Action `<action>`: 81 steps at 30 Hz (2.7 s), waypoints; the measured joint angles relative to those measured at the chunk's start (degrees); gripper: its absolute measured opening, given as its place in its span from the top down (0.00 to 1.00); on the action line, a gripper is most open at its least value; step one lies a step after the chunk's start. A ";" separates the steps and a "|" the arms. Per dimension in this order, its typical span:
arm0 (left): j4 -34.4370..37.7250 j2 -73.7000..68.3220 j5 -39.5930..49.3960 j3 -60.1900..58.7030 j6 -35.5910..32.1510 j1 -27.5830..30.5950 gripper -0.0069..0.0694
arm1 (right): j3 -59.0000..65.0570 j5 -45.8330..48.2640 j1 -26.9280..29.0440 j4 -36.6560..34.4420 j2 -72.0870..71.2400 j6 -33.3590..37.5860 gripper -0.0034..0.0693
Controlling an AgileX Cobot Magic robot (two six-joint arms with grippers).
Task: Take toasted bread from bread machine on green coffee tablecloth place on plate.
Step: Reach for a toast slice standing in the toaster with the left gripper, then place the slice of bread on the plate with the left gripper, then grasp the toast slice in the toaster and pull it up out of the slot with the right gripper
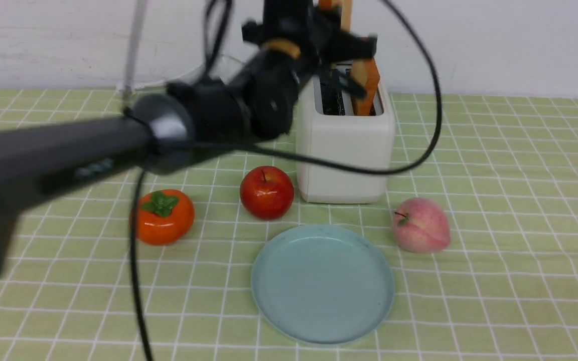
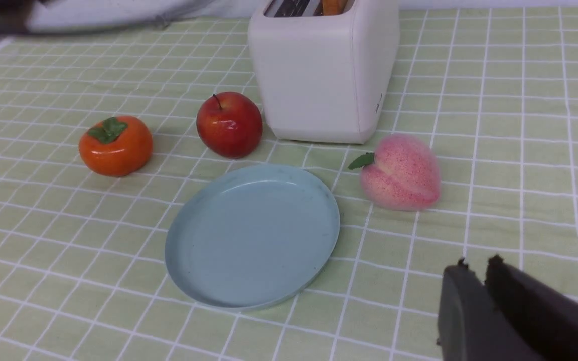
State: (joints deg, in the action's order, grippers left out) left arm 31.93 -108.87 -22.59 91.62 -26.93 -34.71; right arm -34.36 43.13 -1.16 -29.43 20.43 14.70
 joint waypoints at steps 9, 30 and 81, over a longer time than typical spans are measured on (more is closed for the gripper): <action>2.13 14.31 42.99 0.00 0.63 1.86 0.77 | 0.00 0.92 0.00 -1.13 0.00 0.00 0.87; 7.13 4.29 58.07 -14.97 7.13 3.58 0.77 | 0.00 10.65 0.00 -6.21 0.00 2.57 0.98; -19.87 62.18 53.11 -47.18 25.08 3.70 0.93 | -21.55 5.25 -3.72 -12.98 41.41 13.98 0.96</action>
State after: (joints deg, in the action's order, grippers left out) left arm 12.06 -46.69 30.53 44.44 -1.85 -31.01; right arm -55.91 48.38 -4.88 -42.41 61.84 28.69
